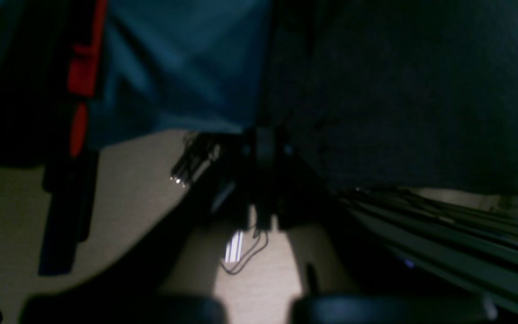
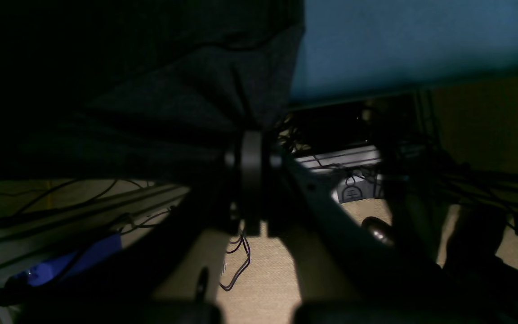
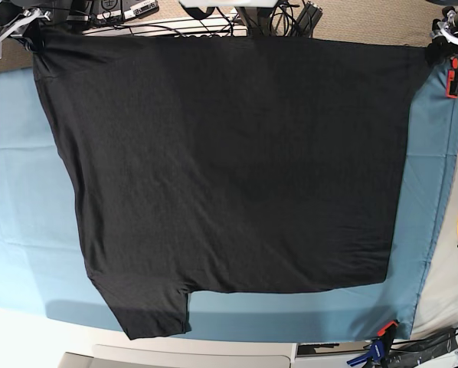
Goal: Fold the T-shirt properly
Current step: 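Lift the shoulder edge with both grippers and pull it away from the hem, then lower the held shoulder edge back onto the shirt body with both grippers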
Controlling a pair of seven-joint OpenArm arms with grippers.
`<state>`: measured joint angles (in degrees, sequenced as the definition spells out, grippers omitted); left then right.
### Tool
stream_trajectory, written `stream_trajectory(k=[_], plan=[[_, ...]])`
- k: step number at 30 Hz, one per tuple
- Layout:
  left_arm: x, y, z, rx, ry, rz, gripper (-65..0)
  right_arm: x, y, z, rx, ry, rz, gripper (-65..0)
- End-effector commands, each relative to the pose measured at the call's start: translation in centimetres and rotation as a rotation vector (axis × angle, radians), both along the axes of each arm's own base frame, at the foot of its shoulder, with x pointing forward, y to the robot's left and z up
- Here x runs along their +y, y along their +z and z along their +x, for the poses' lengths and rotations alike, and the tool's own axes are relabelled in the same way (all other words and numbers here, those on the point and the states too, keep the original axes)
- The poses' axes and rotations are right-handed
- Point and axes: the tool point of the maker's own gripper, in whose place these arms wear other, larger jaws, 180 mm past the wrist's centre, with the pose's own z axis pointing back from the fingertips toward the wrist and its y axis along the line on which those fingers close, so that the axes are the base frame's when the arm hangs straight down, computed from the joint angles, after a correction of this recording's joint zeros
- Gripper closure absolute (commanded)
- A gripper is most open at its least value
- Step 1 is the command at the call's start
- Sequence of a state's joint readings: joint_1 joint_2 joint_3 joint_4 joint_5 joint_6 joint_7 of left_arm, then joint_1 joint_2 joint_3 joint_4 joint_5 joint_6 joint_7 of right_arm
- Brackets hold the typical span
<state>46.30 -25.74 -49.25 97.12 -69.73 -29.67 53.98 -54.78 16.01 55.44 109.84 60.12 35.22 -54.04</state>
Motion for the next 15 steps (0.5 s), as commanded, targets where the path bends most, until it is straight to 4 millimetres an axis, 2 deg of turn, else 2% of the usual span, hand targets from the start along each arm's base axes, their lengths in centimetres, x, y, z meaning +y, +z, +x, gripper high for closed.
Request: stream_trajectory(k=[1,15], plan=[[0.5,0.9,0.4,-0.029,-0.003,0.013,0.0,-0.3,0.8,0.1,-0.008,0.009,-0.013,0.0],[-0.1,0.7,-1.1,0.01,-0.017,-0.015,0.0,0.9,-0.1,-1.9,0.031,-0.033,0.053,0.0]])
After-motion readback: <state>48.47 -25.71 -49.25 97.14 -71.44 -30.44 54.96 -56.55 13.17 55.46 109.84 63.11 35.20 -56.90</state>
